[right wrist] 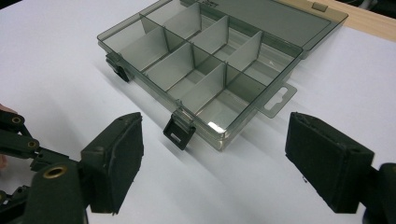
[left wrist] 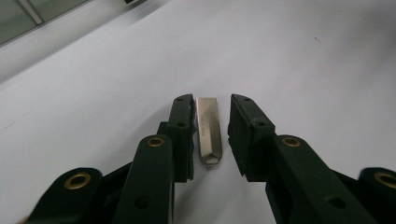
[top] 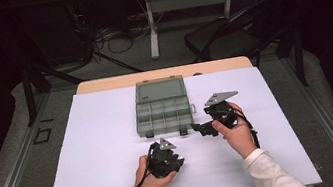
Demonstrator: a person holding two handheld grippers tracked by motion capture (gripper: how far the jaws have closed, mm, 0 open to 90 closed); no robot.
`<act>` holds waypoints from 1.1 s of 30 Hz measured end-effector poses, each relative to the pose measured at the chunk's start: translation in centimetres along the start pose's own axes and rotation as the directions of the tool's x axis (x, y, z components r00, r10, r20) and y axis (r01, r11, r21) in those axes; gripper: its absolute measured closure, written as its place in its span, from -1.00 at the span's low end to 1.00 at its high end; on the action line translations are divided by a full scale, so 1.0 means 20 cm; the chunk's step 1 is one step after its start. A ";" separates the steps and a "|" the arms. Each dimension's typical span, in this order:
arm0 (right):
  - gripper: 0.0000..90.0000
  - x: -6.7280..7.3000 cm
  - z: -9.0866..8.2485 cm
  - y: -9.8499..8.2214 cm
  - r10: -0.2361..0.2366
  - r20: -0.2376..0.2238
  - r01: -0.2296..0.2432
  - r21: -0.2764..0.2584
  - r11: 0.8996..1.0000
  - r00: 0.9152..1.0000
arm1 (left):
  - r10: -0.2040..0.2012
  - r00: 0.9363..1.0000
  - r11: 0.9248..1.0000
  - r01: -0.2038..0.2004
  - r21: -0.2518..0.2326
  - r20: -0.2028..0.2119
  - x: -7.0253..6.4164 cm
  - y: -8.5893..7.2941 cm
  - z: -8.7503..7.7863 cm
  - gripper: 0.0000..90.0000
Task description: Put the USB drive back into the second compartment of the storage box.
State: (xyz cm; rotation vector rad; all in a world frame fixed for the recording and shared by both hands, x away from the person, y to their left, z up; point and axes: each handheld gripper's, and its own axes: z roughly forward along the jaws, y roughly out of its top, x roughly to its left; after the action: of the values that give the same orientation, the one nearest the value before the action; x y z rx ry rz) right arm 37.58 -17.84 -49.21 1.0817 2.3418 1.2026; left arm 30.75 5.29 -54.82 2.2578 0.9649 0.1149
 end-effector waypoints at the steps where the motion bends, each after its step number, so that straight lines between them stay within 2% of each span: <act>1: -0.58 0.00 0.00 0.00 -0.001 0.000 0.001 0.000 1.000 1.000 | -0.001 1.000 1.000 0.001 0.001 0.001 0.00 0.00 0.00 0.56; 17: -0.57 -0.01 0.00 0.00 -0.002 0.005 0.002 0.005 1.000 1.000 | 0.000 1.000 1.000 0.001 0.006 -0.012 -0.01 -0.01 0.01 0.66; 18: -0.57 -0.01 0.00 0.00 0.000 0.005 0.000 0.004 1.000 1.000 | 0.009 1.000 1.000 -0.009 0.008 -0.010 -0.02 -0.01 0.01 0.66; 21: -0.58 -0.01 0.00 0.00 0.004 0.004 -0.004 0.006 1.000 1.000 | 0.023 0.999 1.000 -0.023 0.011 -0.027 -0.03 -0.01 0.01 0.66; 28: -0.57 -0.01 0.00 0.00 0.000 0.006 0.000 0.001 1.000 1.000 | 0.011 1.000 1.000 -0.011 0.008 -0.027 -0.03 -0.01 0.01 0.70; 33: -0.57 -0.01 0.00 -0.01 0.005 0.008 -0.005 0.001 1.000 1.000 | 0.023 0.999 1.000 -0.023 0.007 -0.050 -0.04 -0.01 0.01 0.72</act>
State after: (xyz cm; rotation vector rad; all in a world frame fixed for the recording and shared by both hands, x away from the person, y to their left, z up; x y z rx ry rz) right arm 37.67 -18.01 -49.35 1.0908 2.3351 1.1968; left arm 30.13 4.79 -55.05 2.2821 0.9670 0.1789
